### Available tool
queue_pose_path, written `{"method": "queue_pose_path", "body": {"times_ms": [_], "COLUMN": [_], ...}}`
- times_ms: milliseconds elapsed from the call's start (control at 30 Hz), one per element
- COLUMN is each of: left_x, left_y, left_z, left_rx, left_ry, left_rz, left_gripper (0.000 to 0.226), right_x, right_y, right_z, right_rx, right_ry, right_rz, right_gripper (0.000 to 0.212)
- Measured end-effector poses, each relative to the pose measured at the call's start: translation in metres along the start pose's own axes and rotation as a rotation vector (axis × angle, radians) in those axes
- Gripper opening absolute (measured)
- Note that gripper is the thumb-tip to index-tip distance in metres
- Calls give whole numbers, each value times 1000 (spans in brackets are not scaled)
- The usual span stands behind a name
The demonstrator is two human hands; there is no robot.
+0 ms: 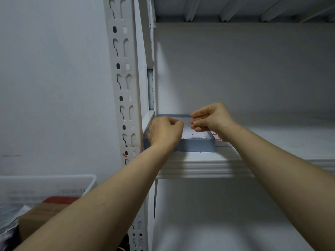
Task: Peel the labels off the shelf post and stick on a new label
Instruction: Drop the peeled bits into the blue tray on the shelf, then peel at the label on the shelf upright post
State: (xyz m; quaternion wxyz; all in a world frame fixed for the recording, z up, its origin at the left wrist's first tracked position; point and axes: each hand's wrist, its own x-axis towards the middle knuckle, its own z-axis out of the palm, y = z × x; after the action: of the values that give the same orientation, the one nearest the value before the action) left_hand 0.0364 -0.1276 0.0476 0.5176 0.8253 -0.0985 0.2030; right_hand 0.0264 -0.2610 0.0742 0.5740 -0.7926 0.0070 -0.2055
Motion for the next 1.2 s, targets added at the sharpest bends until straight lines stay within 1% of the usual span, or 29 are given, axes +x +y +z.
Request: {"method": "queue_pose_path", "body": {"times_ms": [100, 200, 267, 300, 400, 467, 533, 600, 667, 700, 733, 800, 867, 933, 1000, 1033, 1100, 1200], "left_x": [1, -5, -20, -29, -52, -62, -68, -72, -71, -68, -67, -63, -58, -54, -49, -47, -43, -42], "left_y": [-2, -2, -3, -5, -20, -37, -51, -65, -79, -89, -96, -109, -117, -120, -120, -123, -128, -130], "left_z": [1, -1, -5, -9, -20, -30, -44, -60, -72, -77, -81, -84, -84, -85, -85, -83, -77, -71], "left_rx": [0, 35, 18, -16, -120, -160, -239, -346, -458, -502, -534, -576, -627, -704, -747, -740, -706, -687], "left_ry": [-3, 17, 49, 80, 235, 356, 444, 443, 371, 323, 262, 116, -4, -74, -154, -193, -215, -215], "left_rz": [11, 109, 225, 297, 492, 528, 440, 233, 7, -78, -148, -244, -279, -275, -249, -227, -204, -204], "left_gripper": [26, 28, 29, 29, 37, 40, 41, 43, 43, 42, 41, 40, 35, 25, 34, 39, 45, 44], "right_x": [0, -3, -12, -18, -41, -59, -75, -86, -94, -96, -98, -103, -106, -106, -102, -101, -97, -92], "right_y": [2, 1, -3, -5, -8, -5, 1, 7, 12, 15, 17, 18, 18, 16, 15, 14, 13, 7], "right_z": [2, 6, 12, 16, 34, 50, 65, 81, 93, 100, 107, 120, 130, 138, 145, 149, 157, 167], "right_rx": [-142, -233, -251, -236, -131, -108, -164, -257, -352, -387, -403, -377, -301, -258, -206, -175, -159, -196], "right_ry": [83, 91, 82, 92, 123, 153, 170, 157, 167, 179, 190, 174, 133, 141, 116, 93, 82, 117], "right_rz": [-74, -161, -200, -237, -353, -430, -523, -589, -652, -687, -707, -662, -557, -465, -349, -289, -239, -199], "right_gripper": [3, 11, 20, 21, 20, 19, 18, 15, 14, 16, 18, 22, 33, 51, 73, 81, 85, 75]}}
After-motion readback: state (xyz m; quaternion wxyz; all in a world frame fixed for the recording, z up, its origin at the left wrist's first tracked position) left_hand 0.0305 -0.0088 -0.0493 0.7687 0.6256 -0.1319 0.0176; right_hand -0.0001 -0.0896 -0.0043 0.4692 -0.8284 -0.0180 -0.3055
